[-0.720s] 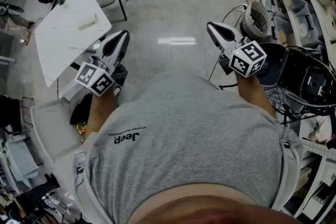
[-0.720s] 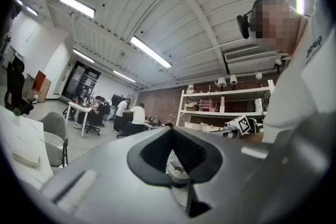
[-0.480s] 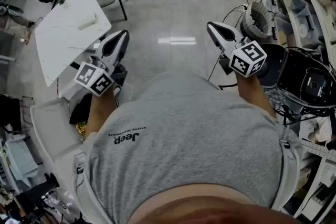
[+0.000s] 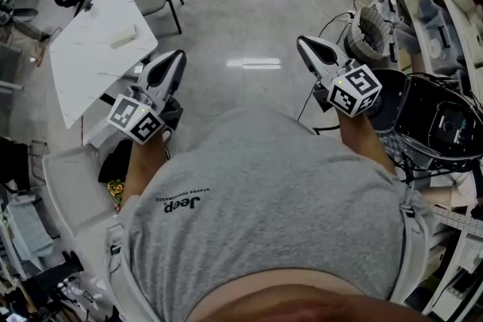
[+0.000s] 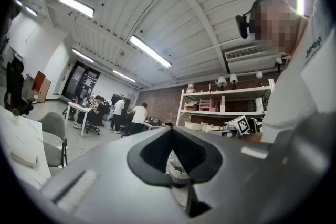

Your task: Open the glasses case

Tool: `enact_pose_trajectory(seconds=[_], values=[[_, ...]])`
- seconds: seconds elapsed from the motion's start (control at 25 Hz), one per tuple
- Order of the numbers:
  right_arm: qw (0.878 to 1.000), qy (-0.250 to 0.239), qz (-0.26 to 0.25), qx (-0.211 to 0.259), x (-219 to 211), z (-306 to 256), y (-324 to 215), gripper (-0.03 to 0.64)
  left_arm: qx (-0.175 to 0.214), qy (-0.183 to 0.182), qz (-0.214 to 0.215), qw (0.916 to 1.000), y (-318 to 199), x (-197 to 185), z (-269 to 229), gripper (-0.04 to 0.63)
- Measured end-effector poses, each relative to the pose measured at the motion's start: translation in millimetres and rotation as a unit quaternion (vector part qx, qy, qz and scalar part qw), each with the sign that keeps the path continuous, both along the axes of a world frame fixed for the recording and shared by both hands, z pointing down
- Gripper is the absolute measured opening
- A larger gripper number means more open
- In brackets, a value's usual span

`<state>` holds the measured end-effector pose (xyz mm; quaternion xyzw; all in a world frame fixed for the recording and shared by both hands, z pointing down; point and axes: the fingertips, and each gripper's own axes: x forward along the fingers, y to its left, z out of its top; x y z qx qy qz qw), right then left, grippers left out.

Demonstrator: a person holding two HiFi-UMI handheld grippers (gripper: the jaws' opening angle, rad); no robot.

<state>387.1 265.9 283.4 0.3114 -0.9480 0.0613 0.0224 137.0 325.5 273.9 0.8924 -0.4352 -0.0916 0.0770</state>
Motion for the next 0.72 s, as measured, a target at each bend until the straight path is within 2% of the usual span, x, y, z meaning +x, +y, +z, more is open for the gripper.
enact_pose_trajectory(seconds=[0.08, 0.12, 0.16, 0.2, 0.28, 0.36, 0.72], values=[[1.0, -0.016, -0.007, 0.007, 2.8, -4.7, 0.2, 0.005, 0.0, -0.001, -0.001, 1.0, -0.2, 3.4, -0.8, 0.048], [1.0, -0.026, -0.016, 0.009, 3.7, -7.0, 1.3, 0.079, 0.001, -0.002, -0.002, 1.0, -0.2, 5.6, -1.1, 0.048], [0.999, -0.034, -0.026, 0.01, 4.6, -9.2, 2.8, 0.193, 0.002, -0.002, -0.003, 1.0, 0.2, 8.3, -1.6, 0.048], [0.999, -0.04, -0.033, 0.011, 6.3, -11.5, 3.9, 0.274, 0.003, -0.003, -0.003, 1.0, 0.3, 11.7, -2.4, 0.048], [0.998, -0.044, -0.038, 0.016, 12.7, -14.3, 0.1, 0.328, 0.005, -0.003, -0.004, 1.0, -3.0, 19.1, -4.7, 0.048], [0.998, -0.04, -0.04, 0.016, 19.2, -15.3, -7.2, 0.345, 0.004, -0.004, -0.008, 1.0, -8.4, 26.1, -6.0, 0.048], [0.997, -0.048, -0.065, 0.016, 65.0, -8.3, -20.0, 0.347, -0.009, -0.007, -0.038, 0.9992, -7.3, 72.9, -3.7, 0.048]])
